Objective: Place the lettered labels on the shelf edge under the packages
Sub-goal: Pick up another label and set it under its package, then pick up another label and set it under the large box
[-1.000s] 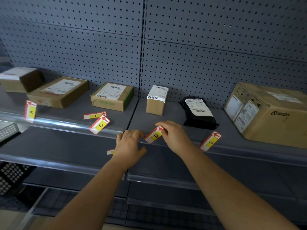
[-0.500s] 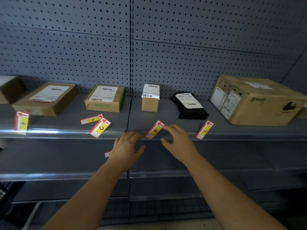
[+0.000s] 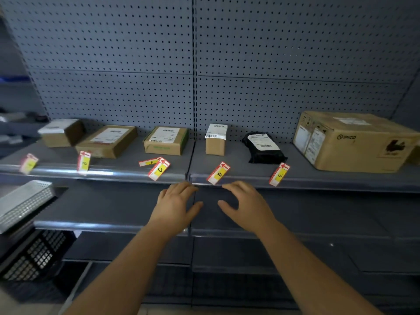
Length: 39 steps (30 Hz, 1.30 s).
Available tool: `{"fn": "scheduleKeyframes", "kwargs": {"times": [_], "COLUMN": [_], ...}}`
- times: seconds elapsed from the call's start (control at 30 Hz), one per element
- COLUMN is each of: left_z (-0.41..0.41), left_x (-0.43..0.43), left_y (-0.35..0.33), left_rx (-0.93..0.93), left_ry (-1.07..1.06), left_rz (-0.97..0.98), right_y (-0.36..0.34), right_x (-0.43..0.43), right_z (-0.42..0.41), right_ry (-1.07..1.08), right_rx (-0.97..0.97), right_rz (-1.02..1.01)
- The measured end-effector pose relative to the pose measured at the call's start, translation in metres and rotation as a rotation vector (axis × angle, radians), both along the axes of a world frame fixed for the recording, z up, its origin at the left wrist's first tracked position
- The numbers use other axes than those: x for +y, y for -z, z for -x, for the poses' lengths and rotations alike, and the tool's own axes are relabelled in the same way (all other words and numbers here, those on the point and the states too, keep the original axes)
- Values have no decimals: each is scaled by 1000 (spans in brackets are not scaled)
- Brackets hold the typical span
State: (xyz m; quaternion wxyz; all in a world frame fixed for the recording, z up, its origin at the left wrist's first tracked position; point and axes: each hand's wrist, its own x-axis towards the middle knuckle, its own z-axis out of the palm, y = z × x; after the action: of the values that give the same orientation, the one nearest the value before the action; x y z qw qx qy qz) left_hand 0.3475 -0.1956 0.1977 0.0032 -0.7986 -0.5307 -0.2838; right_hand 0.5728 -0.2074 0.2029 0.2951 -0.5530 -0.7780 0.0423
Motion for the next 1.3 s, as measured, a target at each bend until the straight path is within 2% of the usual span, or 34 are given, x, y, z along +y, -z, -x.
{"fn": "scheduleKeyframes", "kwargs": {"times": [0.3,0.53,0.73,1.13,1.3], "left_z": [26,60,102,251,289], "left_x": [-100,-136,-139,-107,-88], "left_y": [6,-4,3,17,18], "left_rx": [22,33,-11,9,1], "left_ry": [-135,-185,-178,-91,-75], "left_rz": [38,38,18,79,57], "right_y": [12,7,4,20,18], "right_x": [-67,-93,-97,-81,-71], "right_z": [24,52,96,247,284], "right_ry": [-144,-178,-173,-144,-132], "right_rx": [23,47,4,-22,-15], "right_rz": [48,38,47,116,126]}}
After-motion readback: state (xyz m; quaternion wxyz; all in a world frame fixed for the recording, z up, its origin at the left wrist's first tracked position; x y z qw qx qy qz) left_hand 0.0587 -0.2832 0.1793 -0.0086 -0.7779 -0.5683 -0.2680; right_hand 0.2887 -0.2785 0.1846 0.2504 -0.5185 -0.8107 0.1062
